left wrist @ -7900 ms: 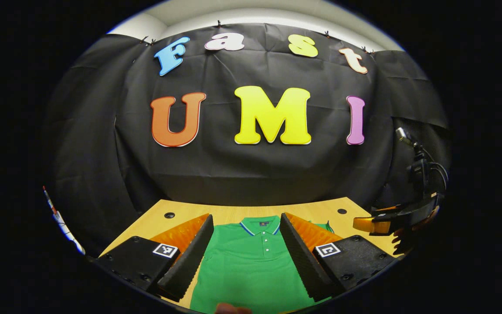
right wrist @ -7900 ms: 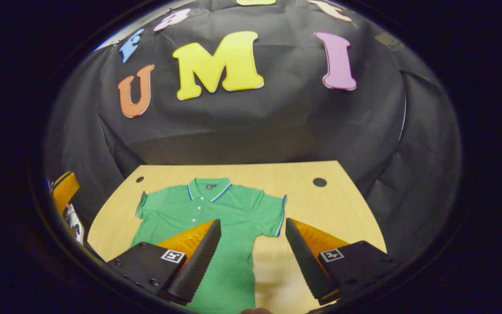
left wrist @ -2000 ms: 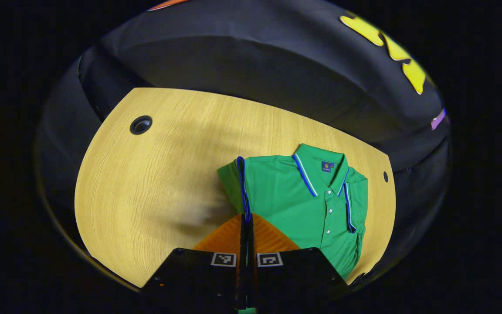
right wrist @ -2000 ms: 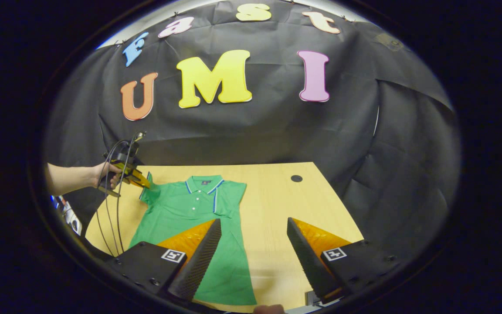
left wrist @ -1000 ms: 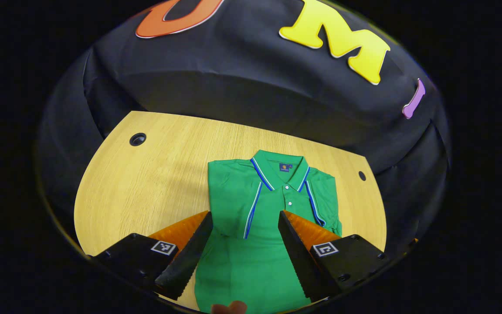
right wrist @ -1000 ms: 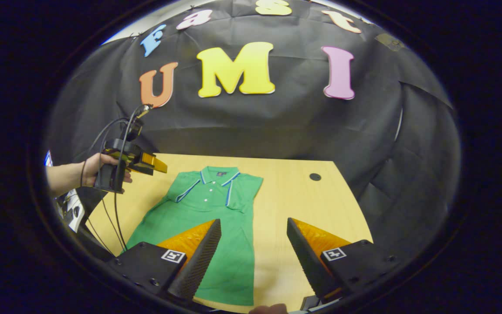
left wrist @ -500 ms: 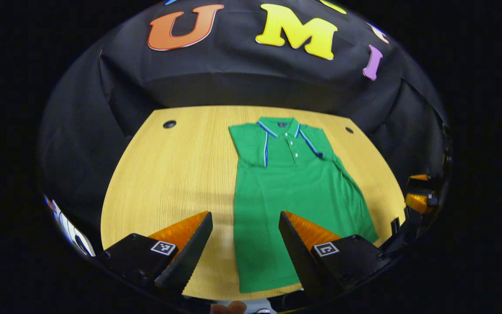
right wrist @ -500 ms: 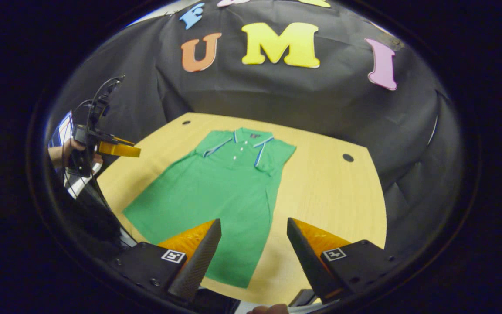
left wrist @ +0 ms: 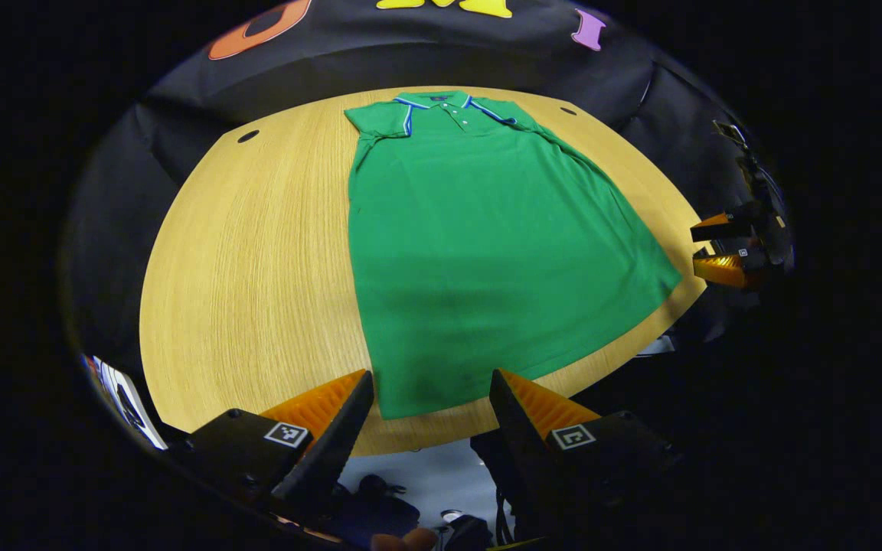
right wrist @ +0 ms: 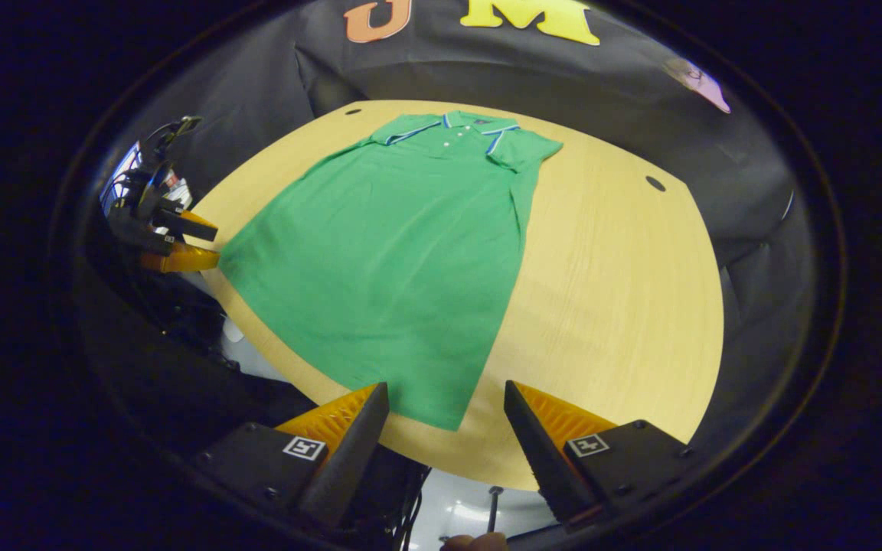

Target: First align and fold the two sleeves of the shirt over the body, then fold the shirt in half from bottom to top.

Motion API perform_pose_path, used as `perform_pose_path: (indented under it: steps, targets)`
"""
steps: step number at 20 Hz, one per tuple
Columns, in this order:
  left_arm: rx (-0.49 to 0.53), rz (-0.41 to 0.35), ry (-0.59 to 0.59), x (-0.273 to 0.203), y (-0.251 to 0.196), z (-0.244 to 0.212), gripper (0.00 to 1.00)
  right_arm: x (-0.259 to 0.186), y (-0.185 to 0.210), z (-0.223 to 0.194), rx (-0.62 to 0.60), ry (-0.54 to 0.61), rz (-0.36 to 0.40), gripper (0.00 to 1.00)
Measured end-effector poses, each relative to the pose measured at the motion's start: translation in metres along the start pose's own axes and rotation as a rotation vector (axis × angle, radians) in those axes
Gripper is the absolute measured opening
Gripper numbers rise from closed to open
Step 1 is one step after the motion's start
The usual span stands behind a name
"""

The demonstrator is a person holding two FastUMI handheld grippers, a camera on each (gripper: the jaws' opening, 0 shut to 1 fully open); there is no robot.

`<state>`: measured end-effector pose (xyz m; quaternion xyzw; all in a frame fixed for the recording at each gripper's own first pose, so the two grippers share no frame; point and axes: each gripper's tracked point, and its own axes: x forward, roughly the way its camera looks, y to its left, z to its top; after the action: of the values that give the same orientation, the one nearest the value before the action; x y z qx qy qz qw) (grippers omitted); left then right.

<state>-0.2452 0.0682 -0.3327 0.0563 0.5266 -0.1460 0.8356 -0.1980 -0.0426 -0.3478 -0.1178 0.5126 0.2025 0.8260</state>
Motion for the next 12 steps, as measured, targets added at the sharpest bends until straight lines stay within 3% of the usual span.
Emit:
perform_pose_path:
  steps: [3,4,8,9,12]
  targets:
    - [0.055,0.011,0.016,0.011,0.001,-0.009,0.99,0.013,0.006,-0.005,-0.020,0.020,0.006,0.94]
    - [0.060,0.011,0.019,0.012,0.002,-0.010,0.99,0.017,0.006,-0.006,-0.030,0.024,0.005,0.98]
    - [0.050,0.009,0.042,0.020,0.001,-0.016,0.99,0.034,0.011,-0.010,-0.043,0.045,0.005,0.98]
    - [0.055,0.018,0.048,0.021,0.002,-0.017,0.99,0.039,0.012,-0.012,-0.044,0.054,0.005,0.94]
    - [0.061,0.019,0.046,0.023,0.001,-0.016,0.98,0.042,0.012,-0.015,-0.057,0.073,0.000,0.99]
